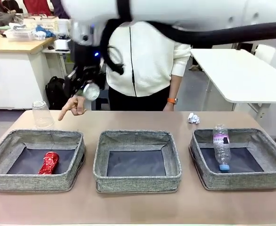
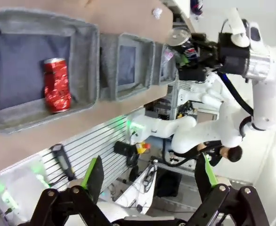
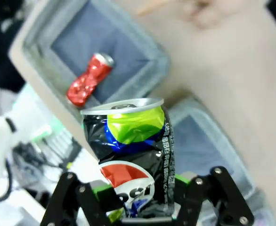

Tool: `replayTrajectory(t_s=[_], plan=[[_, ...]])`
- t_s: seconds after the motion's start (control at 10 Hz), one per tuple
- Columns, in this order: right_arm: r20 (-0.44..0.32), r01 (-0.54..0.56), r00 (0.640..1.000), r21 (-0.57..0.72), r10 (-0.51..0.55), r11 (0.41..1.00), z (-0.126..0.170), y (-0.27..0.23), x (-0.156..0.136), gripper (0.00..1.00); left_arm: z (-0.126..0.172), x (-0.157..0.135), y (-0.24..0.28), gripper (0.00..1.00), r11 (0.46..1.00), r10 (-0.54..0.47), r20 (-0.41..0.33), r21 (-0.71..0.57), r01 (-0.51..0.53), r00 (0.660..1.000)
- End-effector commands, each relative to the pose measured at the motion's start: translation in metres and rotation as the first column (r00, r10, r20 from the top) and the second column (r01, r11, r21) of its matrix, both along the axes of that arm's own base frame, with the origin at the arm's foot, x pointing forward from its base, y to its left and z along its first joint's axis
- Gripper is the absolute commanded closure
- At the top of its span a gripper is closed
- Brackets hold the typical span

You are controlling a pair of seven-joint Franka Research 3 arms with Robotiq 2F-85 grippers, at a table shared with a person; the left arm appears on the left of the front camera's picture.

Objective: Sort the waste into the appropriate baskets.
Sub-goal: Place the picked waste into the Fabric basket indicated by the person.

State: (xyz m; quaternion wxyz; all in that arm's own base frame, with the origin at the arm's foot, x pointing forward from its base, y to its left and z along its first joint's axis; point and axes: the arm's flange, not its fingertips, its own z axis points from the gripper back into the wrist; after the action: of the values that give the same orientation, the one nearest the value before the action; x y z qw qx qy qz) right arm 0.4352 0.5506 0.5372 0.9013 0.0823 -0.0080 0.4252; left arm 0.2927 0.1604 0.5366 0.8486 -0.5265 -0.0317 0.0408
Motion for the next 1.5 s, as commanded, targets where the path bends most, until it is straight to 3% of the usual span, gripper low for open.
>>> replayTrajectory(t_s=[0.0,0.1,0.2,0.4,0.5,0.7,0.9,1.1,1.2,1.3,1.4], plan=[[0.079,-0.181,0.980,-0.018,0.182,0.983,0.009,0.042,0.012,1.00,-0.004,-0.011,0.009,0.00,0.998,-0.054,0.009,0.044,0.054,0.998],[0.103,-0.144,0.983,-0.081,0.152,0.986,0.005,0.042,0.007,1.00,-0.004,-0.014,0.017,0.00,0.999,0.004,0.006,0.033,-0.004,1.000],[0.016,-0.111,0.994,-0.010,0.111,0.994,-0.019,0.025,-0.008,1.00,-0.004,-0.005,0.004,0.00,0.999,-0.020,-0.005,0.028,0.020,1.000],[0.043,-0.157,0.986,-0.040,0.159,0.987,-0.026,0.040,-0.013,1.00,-0.004,-0.005,0.004,0.00,0.999,-0.020,-0.005,0.028,0.020,1.000],[0.034,-0.398,0.916,-0.067,0.400,0.915,-0.041,0.061,-0.022,1.00,-0.004,-0.005,0.004,0.00,0.999,-0.020,-0.005,0.028,0.020,1.000],[0.101,-0.569,0.820,0.054,0.563,0.820,-0.059,0.083,-0.022,1.00,-0.004,-0.005,0.004,0.00,0.999,-0.020,-0.005,0.028,0.020,1.000],[0.097,-0.602,0.798,0.084,0.595,0.794,-0.062,0.082,-0.023,1.00,-0.004,-0.005,0.004,0.00,0.999,-0.020,-0.005,0.028,0.020,1.000],[0.125,-0.584,0.809,0.072,0.574,0.808,-0.062,0.081,-0.019,1.00,-0.004,-0.005,0.004,0.00,0.999,-0.020,-0.005,0.028,0.020,1.000],[0.140,-0.566,0.820,0.057,0.554,0.823,-0.063,0.082,-0.017,0.91,-0.004,-0.005,0.004,0.00,0.999,-0.020,-0.005,0.028,0.020,1.000],[0.140,-0.560,0.824,0.056,0.549,0.826,-0.065,0.082,-0.016,0.42,-0.004,-0.005,0.004,0.00,0.999,-0.020,-0.005,0.028,0.020,1.000],[0.133,-0.552,0.830,0.061,0.541,0.832,-0.067,0.083,-0.016,0.33,-0.004,-0.005,0.004,0.00,0.999,-0.020,-0.005,0.028,0.020,1.000]])
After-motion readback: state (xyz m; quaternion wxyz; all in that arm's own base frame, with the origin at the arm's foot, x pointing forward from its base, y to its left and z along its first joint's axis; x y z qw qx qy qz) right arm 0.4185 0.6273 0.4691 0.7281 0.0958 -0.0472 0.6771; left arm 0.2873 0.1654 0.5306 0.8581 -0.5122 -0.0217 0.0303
